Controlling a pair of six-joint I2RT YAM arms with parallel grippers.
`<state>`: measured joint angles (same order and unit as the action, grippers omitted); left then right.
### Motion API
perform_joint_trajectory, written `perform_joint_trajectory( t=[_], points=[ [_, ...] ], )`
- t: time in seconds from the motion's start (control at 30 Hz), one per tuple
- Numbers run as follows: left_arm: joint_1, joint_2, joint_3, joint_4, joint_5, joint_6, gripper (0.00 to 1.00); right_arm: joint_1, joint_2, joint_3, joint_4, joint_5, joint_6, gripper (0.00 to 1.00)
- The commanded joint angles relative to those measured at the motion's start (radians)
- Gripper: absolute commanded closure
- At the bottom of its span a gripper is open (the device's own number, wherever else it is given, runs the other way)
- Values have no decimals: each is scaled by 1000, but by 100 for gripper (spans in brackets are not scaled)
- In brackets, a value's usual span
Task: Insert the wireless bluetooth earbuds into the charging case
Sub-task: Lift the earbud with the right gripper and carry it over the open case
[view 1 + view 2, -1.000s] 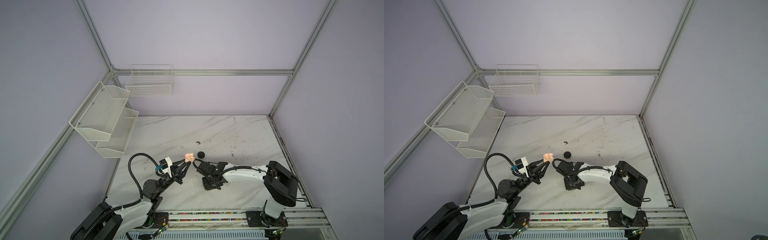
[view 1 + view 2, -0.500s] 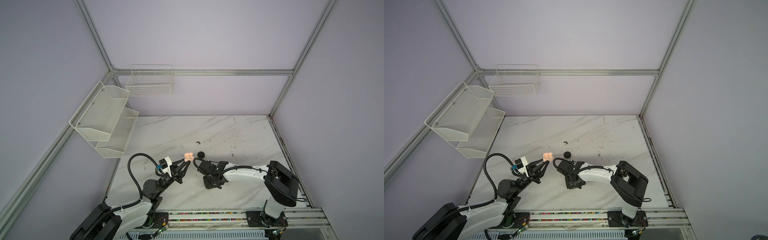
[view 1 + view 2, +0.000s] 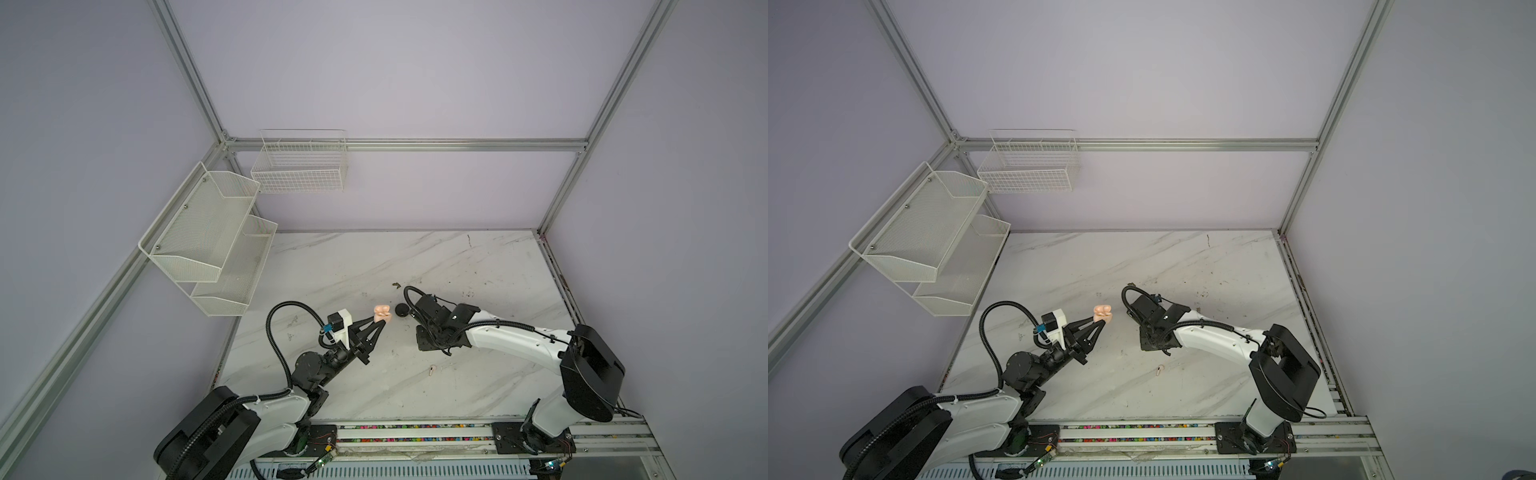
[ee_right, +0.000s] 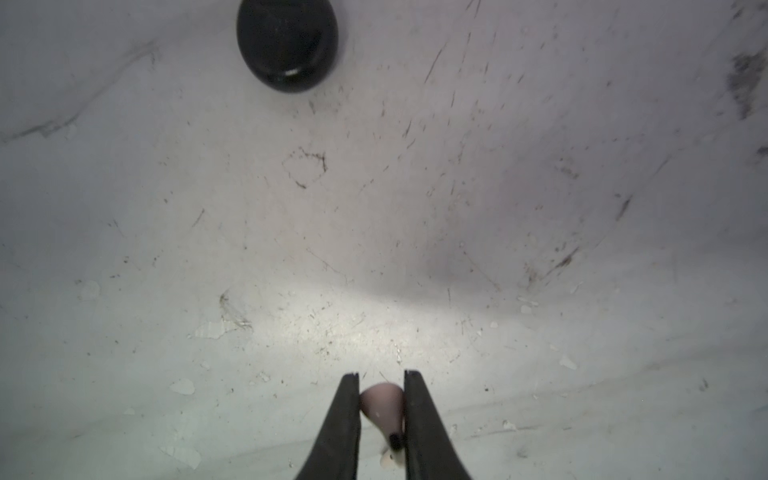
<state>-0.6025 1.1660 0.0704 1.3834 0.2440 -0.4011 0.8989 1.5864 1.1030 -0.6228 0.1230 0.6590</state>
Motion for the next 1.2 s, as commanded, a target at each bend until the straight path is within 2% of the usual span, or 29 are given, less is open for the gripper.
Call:
perform_joint_trajectory(
  t=[0.0, 0.2, 0.47, 0.73, 1.17],
  points=[
    [3, 62, 127, 119, -17, 12, 100, -39, -59, 41, -33, 54, -29, 81],
    [3, 134, 230, 119, 25, 37, 100, -92, -131, 116, -46, 96, -68, 81],
    [4, 214, 360, 119, 83, 111, 100, -105, -166, 298, -70, 132, -127, 81],
    [6, 287, 452, 118, 123, 90, 100, -104, -188, 458, -22, 108, -150, 84],
    [15, 362, 586, 119, 159, 62, 100, -104, -238, 494, 93, 39, -120, 85]
  ],
)
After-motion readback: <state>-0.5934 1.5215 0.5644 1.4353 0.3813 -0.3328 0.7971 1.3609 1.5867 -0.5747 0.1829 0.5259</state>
